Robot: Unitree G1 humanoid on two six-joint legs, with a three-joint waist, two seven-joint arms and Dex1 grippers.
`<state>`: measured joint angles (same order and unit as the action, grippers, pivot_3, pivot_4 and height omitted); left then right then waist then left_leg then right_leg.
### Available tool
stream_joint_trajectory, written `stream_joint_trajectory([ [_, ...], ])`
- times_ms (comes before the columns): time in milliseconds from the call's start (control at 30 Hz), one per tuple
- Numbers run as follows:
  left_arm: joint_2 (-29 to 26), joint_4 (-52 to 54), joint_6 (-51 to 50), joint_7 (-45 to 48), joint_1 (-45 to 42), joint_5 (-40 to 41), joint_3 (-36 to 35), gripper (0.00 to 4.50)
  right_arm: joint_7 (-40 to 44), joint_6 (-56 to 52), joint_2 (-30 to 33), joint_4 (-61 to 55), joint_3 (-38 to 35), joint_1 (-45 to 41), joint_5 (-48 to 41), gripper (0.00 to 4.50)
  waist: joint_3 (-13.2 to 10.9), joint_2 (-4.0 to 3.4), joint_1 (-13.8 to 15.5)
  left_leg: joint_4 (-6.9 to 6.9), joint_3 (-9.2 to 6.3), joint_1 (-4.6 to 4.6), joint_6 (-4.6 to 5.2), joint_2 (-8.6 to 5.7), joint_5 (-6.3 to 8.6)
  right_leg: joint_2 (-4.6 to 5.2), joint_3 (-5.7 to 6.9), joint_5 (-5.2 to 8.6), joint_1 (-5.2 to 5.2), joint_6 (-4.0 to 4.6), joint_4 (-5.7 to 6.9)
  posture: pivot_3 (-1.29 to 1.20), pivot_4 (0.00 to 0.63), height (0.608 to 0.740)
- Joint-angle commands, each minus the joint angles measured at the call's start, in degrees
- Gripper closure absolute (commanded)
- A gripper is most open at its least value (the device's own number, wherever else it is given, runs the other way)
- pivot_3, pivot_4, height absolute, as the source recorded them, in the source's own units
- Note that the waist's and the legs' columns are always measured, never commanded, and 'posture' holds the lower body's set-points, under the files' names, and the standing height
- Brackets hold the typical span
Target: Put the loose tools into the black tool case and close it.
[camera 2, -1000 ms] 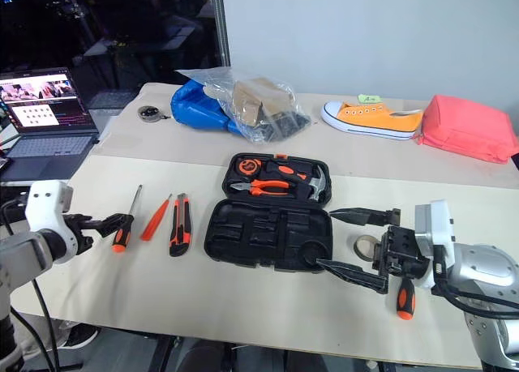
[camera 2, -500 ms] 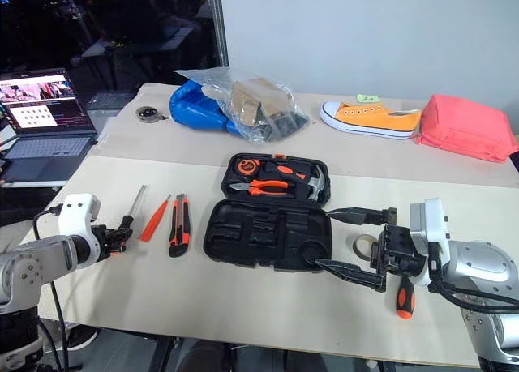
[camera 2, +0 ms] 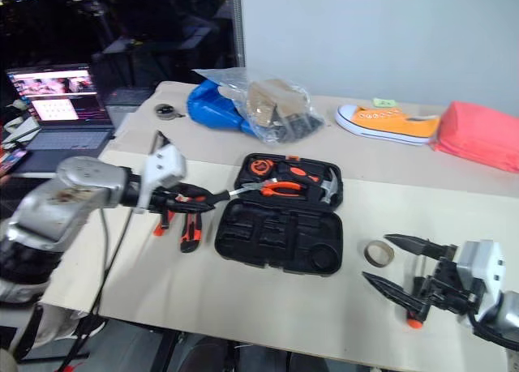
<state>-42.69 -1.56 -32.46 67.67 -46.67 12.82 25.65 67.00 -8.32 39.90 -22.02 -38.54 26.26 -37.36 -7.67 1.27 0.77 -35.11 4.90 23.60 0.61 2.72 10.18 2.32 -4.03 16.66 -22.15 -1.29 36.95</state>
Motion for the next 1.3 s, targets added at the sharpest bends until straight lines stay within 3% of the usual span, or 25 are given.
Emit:
stream_joint_trajectory([
  [33,5.4,-9.7,7.4,2.0,-6.3,-7.3,5.0,3.63,0.7,1.7,0.1,-1.0,-4.7,0.8,-2.6,0.0,0.0,0.02,-1.4,0.01,-0.06,0.09,0.01,0.02,0.01,-0.06,-0.04,0.0,-0.04,0.0,-0.01,0.0,0.15,0.74],
  [167,11.7,-21.6,13.6,2.4,-11.9,-12.7,8.1,3.63,1.0,0.7,1.1,-1.9,-5.3,0.8,-3.4,0.0,0.0,0.03,-2.1,0.06,-0.4,0.14,0.11,0.06,0.07,-0.26,-0.01,0.01,-0.08,0.03,0.07,0.0,0.15,0.74],
  [300,14.3,-27.5,15.4,3.7,-14.2,-15.7,8.6,3.63,-0.2,-0.8,2.6,-3.1,-4.8,-0.7,-4.5,0.0,-0.1,-0.02,-1.9,0.01,-0.54,0.15,0.11,0.01,0.07,-0.27,0.01,0.02,-0.07,0.03,0.12,0.0,0.15,0.74],
  [800,14.2,-34.1,22.2,7.4,-14.4,-21.1,7.1,3.63,-1.1,-5.2,7.4,-1.9,2.7,-12.8,-5.9,0.0,0.0,-0.05,-1.6,-0.2,-0.95,0.17,0.11,-0.01,0.06,-0.24,0.06,0.0,0.02,-0.02,0.18,0.0,0.15,0.74],
  [867,13.9,-35.5,23.6,8.2,-14.7,-21.8,7.2,2.62,-0.9,-5.5,7.6,-1.5,3.0,-13.7,-5.8,0.0,0.0,-0.06,-1.6,-0.2,-0.96,0.16,0.11,-0.01,0.06,-0.25,0.06,0.0,0.02,-0.01,0.19,0.0,0.15,0.74],
  [1000,14.0,-35.3,26.3,4.7,-14.8,-20.4,2.6,1.4,-0.7,-5.5,7.6,-1.4,3.3,-13.9,-5.7,0.0,0.0,-0.16,-1.4,-0.21,-0.99,0.14,0.11,-0.03,0.05,-0.27,0.08,-0.01,0.06,-0.01,0.23,0.0,0.15,0.74],
  [1133,10.9,-23.4,19.8,4.9,-10.1,-14.6,-4.9,1.4,-1.2,-5.1,6.6,-2.1,3.0,-13.1,-5.2,0.0,0.0,-0.19,-1.6,-0.23,-1.11,0.2,0.12,-0.04,0.03,-0.27,0.09,-0.01,0.04,-0.02,0.26,0.0,0.15,0.74],
  [1300,12.9,-8.6,5.3,-3.5,0.6,-8.3,-14.1,2.92,-2.5,-4.4,5.0,-3.0,3.8,-12.3,-4.4,0.0,0.1,-0.31,-1.6,-0.23,-1.11,0.21,0.13,0.0,0.04,-0.26,0.08,0.0,0.03,-0.04,0.26,0.0,0.15,0.74],
])
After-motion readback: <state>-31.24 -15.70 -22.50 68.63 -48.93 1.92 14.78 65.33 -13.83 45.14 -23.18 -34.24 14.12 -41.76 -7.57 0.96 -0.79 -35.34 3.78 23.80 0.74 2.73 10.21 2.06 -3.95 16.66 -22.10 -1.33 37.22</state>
